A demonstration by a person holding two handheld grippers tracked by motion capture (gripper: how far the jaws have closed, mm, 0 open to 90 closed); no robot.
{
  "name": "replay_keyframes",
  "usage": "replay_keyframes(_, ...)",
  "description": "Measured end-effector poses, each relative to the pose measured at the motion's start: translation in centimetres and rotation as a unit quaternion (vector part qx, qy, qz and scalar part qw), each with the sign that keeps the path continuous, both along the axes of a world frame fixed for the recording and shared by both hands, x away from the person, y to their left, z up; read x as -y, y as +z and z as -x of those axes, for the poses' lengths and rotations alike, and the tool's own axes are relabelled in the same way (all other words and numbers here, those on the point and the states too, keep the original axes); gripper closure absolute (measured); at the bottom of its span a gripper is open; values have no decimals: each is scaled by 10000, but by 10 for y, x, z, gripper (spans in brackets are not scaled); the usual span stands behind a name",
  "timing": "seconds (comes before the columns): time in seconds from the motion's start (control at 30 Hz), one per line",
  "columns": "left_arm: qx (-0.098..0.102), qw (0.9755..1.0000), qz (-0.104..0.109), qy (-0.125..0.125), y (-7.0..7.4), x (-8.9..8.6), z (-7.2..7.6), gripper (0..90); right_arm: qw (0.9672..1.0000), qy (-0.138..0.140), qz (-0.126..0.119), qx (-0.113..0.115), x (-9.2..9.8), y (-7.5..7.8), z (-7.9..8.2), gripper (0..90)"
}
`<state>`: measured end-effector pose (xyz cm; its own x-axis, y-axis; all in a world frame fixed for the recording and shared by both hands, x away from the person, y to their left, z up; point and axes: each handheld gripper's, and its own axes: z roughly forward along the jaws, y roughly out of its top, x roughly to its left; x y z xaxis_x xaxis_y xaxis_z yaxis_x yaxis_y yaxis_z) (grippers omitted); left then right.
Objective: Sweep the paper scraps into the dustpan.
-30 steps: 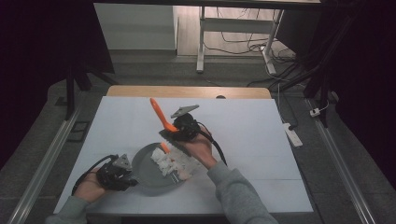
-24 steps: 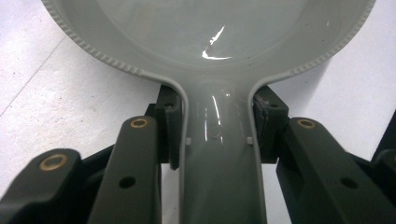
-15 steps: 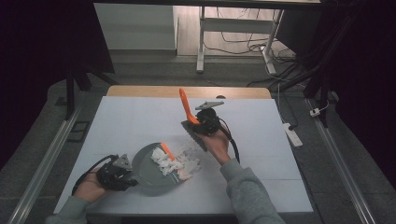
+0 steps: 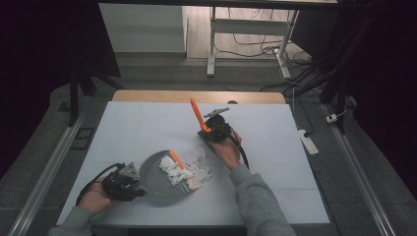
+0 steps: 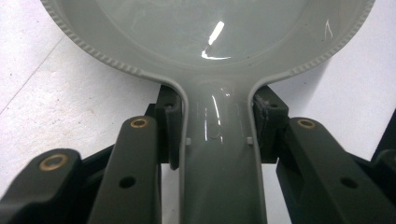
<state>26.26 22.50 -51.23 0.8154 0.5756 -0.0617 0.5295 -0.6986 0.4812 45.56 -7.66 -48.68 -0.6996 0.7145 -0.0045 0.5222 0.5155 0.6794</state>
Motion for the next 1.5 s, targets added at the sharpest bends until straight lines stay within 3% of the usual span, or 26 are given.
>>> replay_keyframes(0.2,11,10000,-10,-9,0,1,1,620,9995,294,102,-54,-17,-2,10,702)
replay_keyframes(0.6,9,10000,-16,0,0,3,0,620,9973,653,-153,-283,-37,-3,30,702)
replay_keyframes(0.73,2,10000,-10,-17,0,6,-1,620,9945,822,-461,-462,-45,-3,40,702)
replay_keyframes(0.97,6,10000,11,-10,0,7,-1,620,9888,1219,-649,-568,-66,-3,56,701)
replay_keyframes(1.03,15,10000,-8,-9,0,8,-1,620,9844,1431,-889,-513,-71,4,63,701)
replay_keyframes(1.13,19,10000,4,-12,-1,9,0,620,9833,1439,-1088,-244,-66,19,66,701)
replay_keyframes(1.3,30,10000,17,-6,-1,11,0,620,9869,1111,-1162,111,-42,40,62,701)
replay_keyframes(1.5,28,10000,39,25,-2,13,1,620,9934,647,-917,218,-9,42,59,701)
